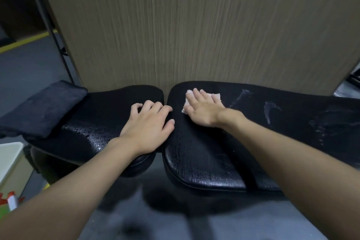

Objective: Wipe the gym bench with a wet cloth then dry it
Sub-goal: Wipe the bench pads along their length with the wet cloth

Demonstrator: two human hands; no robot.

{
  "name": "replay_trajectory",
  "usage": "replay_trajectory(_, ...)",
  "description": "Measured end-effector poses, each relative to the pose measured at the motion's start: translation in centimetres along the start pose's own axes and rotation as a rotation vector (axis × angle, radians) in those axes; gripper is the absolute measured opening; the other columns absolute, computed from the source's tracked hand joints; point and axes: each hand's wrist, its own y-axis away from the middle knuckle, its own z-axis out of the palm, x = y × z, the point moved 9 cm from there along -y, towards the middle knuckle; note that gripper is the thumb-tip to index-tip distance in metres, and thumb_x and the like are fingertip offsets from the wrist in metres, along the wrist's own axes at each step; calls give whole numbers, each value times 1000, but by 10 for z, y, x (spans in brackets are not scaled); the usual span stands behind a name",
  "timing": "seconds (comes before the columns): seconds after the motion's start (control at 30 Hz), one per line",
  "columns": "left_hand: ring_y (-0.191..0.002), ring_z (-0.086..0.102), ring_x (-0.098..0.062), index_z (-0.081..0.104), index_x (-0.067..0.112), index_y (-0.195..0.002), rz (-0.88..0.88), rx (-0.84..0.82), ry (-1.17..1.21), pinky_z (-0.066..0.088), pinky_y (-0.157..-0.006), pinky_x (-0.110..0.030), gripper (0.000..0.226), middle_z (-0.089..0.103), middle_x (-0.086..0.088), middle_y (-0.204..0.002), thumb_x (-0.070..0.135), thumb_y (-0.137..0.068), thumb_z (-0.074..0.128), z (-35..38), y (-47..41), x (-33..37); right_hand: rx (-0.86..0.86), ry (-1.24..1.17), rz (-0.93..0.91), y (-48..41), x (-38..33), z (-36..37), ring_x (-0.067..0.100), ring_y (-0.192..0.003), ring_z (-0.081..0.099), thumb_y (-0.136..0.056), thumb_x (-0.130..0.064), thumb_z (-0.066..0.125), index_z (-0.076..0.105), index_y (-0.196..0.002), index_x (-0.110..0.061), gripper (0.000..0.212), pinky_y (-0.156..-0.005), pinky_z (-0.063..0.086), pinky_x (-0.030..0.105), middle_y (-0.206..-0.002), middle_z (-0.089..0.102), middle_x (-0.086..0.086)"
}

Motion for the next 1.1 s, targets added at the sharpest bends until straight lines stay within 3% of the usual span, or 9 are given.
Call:
replay_trajectory(0.2, -130, 36, -15, 45, 26, -139, -7, -11, 10, 23, -112, -46, 49, 51, 10, -134, 48, -99, 28, -2, 3, 1, 26, 70, -155, 113, -36, 13, 17, -152, -11, -103, -46, 9, -2, -159, -21, 62, -122, -7, 42, -167, -7, 0)
replay_trajectory(0.3, -136, 31, -14, 41, 27, -143, -4, -19, 25, 21, -114, -48, 48, 43, 10, -146, 44, -100, 30, -5, 5, 5, 71, 123, -214, 155, -46, 19, 19, -153, -8, -86, -51, -9, 0, -159, -20, 80, -121, -6, 41, -168, -4, 3)
replay_trajectory(0.43, -143, 25, -12, 29, 35, -148, 2, -112, 87, 12, -116, -58, 47, 28, 12, -157, 37, -101, 30, -4, 2, 12, 49, 86, -251, 184, -48, 22, 19, -152, -14, -100, -48, 6, 0, -159, -21, 65, -121, -9, 45, -167, -8, 2)
replay_trajectory(0.5, -144, 24, -16, 26, 39, -149, -34, -148, 132, 8, -114, -64, 47, 24, 12, -159, 39, -101, 28, -2, -2, 18, 42, 47, -228, 187, -46, 19, 18, -151, -19, -100, -49, 5, 3, -158, -25, 63, -121, -11, 47, -167, -12, 1)
replay_trajectory(0.67, -147, 19, -18, 20, 39, -151, -64, -175, 35, 4, -110, -72, 50, 13, 5, -163, 45, -101, 17, 13, -10, 27, 84, 91, -186, 172, -40, 22, 20, -153, -13, -95, -51, -14, -3, -159, -25, 70, -121, -10, 44, -167, -8, 4)
replay_trajectory(0.87, -147, 18, -17, 17, 39, -152, -46, -163, -7, 5, -110, -71, 52, 12, 5, -164, 46, -100, 16, 14, -9, 26, 31, 34, -115, 111, -14, 12, 12, -152, -13, -104, -47, 15, -1, -159, -31, 59, -122, -9, 43, -167, -8, -3)
replay_trajectory(1.1, -147, 17, -16, 14, 39, -152, -48, -157, -35, 4, -111, -70, 53, 10, 6, -164, 47, -99, 13, 16, -9, 25, 30, 1, 27, 10, 34, -11, 17, -153, -8, -101, -45, 19, 5, -159, -29, 62, -122, -5, 50, -168, -3, 1)
